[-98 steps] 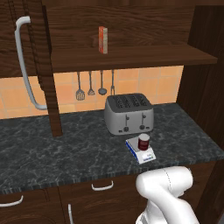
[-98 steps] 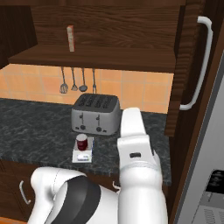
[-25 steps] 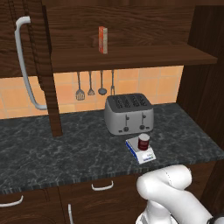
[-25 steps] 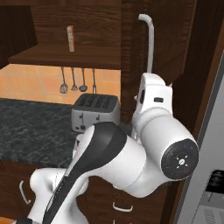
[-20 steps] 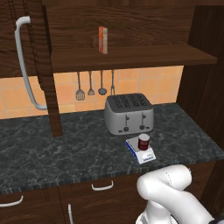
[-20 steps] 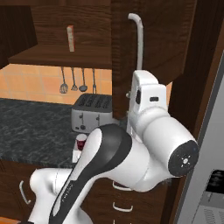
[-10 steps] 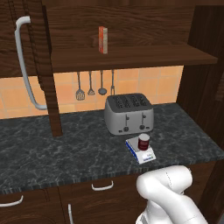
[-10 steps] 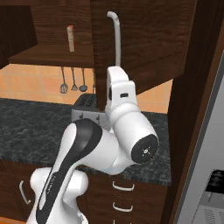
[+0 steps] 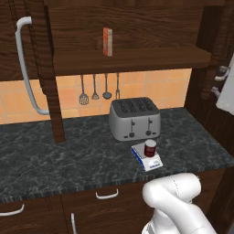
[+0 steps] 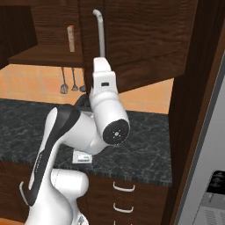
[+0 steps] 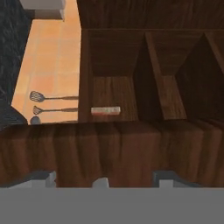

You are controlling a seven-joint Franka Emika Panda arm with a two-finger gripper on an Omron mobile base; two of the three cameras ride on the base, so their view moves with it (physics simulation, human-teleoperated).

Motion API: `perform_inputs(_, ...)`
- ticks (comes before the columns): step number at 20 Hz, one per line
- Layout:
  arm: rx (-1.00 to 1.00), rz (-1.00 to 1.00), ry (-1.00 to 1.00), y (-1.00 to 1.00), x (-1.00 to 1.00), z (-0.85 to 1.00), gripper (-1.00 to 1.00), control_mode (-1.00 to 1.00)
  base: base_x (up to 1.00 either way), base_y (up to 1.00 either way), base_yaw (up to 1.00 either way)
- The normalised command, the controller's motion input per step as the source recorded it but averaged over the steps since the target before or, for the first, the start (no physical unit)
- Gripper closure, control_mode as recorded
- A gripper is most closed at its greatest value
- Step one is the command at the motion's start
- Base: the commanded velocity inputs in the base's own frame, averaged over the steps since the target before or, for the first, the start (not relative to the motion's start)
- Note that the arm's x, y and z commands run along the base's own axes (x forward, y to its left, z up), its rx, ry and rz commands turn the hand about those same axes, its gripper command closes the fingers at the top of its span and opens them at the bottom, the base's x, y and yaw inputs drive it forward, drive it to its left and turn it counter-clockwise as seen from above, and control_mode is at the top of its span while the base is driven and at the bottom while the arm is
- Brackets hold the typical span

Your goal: Pick the canned food and place it on the digital scale for weighing, and close the cabinet.

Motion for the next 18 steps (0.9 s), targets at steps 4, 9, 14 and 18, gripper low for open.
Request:
perform_inputs(4,0.04,0.0,0.0,0.02,0.88,0.0,-1.0,-1.0,0.0,0.0,0.0)
perform_inputs(9,0.0,0.0,0.02,0.02,0.94,0.0,-1.0,-1.0,0.0,0.0,0.0)
perform_inputs(14,0.01,0.0,0.03,0.01,0.98,0.0,-1.0,-1.0,0.0,0.0,0.0)
perform_inputs(18,0.03,0.0,0.05,0.0,0.9,0.0,-1.0,-1.0,0.0,0.0,0.0)
